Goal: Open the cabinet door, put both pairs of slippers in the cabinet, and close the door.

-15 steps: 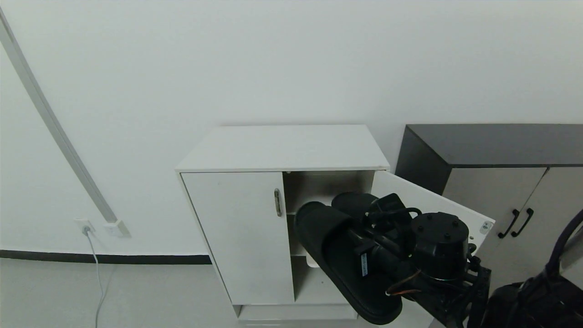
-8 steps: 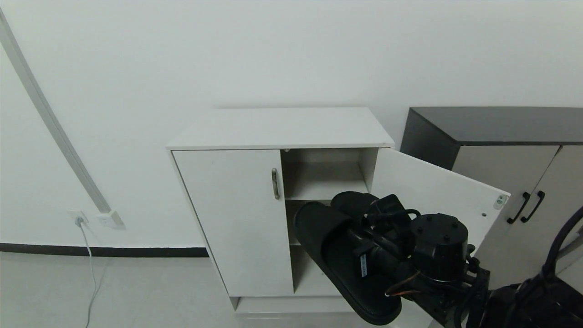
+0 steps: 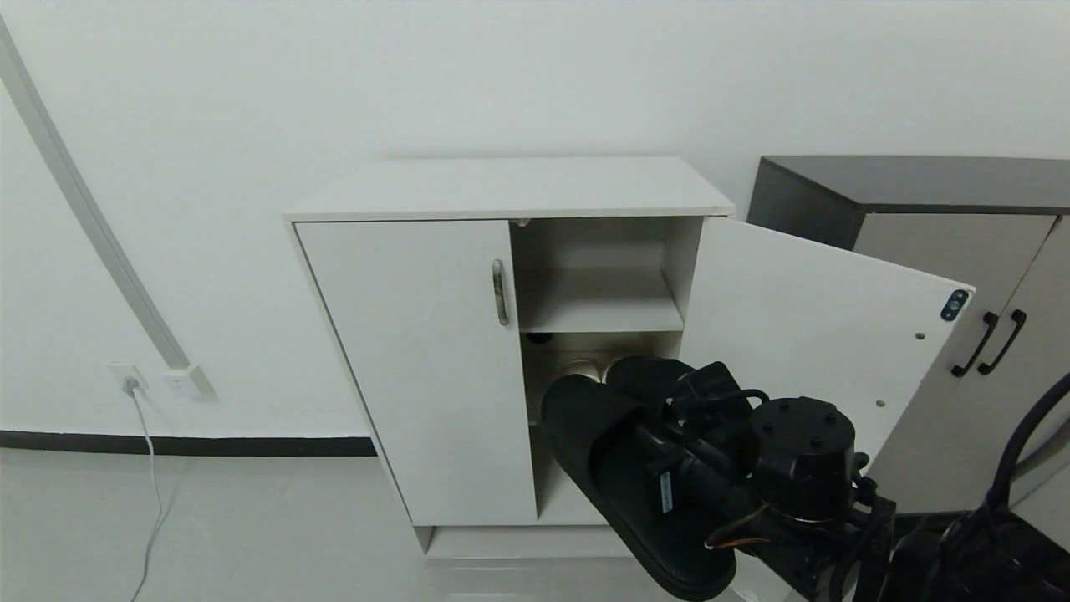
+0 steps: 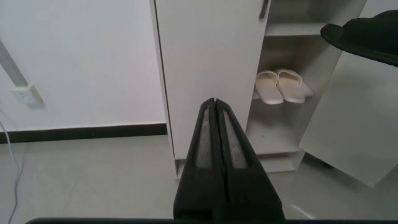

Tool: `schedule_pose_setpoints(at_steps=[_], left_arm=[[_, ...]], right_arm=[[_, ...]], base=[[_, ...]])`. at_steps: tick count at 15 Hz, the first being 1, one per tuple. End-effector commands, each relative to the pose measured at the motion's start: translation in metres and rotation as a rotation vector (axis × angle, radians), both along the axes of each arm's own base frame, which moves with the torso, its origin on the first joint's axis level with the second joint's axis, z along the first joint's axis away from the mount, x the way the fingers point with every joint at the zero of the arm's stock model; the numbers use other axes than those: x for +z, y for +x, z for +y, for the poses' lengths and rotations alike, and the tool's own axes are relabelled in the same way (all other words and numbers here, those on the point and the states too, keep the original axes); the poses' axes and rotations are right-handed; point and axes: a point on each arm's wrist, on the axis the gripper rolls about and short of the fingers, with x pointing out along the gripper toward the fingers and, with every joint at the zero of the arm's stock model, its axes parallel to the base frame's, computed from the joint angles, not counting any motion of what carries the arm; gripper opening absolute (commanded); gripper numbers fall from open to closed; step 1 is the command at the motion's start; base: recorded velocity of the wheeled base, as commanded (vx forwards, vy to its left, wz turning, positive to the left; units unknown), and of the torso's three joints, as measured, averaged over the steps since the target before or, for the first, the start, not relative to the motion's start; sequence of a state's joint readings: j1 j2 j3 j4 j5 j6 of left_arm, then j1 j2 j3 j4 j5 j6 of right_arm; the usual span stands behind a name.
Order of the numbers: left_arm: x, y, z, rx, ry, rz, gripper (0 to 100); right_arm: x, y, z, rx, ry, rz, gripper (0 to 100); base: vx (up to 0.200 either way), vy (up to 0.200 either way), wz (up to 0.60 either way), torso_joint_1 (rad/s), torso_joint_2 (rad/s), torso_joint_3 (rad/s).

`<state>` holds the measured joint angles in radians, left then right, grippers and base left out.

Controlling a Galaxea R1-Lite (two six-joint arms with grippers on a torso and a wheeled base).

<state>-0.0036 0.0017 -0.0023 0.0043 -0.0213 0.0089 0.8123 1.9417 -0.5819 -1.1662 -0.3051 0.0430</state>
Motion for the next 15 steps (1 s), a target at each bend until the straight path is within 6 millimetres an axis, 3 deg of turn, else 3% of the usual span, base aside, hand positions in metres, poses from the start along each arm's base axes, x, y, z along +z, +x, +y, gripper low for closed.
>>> schedule_pose_setpoints(at_steps=[1,10,15], left_arm=[[-0.0003,0.0,0.0,0.0,0.0,0.001,0],[-0.0003,0.0,0.0,-0.001,0.0,0.001,0],[-0.0003,0.0,0.0,0.0,0.002,0.001,0]], right_arm=[[-0.0007,-0.0001,0.0002,0.001,-0.003,0.001,0],[-0.0007,-0.0011,-0.0002,0.003,0.002,-0.006,0],[-0.0007,-0.0022,0.0008,0.007,0.002,-0.006,0]], base=[[0.0,0.0,0.0,-0.129,0.47,0.344],[0.0,0.0,0.0,-0.063,0.44,0.365],[0.0,0.0,0.0,0.0,0.01,0.002]])
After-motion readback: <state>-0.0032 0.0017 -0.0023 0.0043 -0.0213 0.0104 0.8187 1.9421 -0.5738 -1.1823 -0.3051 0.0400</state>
